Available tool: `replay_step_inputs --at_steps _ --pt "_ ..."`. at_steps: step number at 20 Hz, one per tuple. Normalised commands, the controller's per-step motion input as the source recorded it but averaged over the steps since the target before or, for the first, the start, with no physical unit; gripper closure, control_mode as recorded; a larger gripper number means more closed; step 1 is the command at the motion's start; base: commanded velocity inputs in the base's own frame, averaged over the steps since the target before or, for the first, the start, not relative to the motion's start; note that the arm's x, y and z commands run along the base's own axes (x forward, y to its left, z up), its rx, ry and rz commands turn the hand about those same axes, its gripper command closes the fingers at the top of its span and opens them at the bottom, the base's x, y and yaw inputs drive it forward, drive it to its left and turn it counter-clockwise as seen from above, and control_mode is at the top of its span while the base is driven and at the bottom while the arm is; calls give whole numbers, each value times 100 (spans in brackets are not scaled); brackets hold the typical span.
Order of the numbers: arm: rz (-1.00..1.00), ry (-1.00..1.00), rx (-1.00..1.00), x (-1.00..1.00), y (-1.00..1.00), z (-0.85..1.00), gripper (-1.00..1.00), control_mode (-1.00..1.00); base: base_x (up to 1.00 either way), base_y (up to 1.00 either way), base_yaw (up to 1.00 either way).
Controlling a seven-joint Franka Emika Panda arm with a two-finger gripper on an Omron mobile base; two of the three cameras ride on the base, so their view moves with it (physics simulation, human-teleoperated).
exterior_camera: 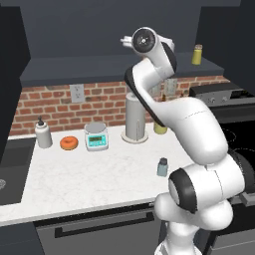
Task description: Put the shaker and condiment bottle from the counter next to their counterparts in the cabinet.
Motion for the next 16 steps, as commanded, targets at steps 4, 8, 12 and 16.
replay_step_inputs --at_steps 4,8,12,16 --pt "0 0 0 37 0 -4 100 -100 0 0 0" --pt "0 0 0 36 0 -11 100 -100 0 0 0" --pt "0 0 0 49 0 -10 100 -100 0 0 0" --pt "0 0 0 46 0 -5 100 -100 0 0 0"
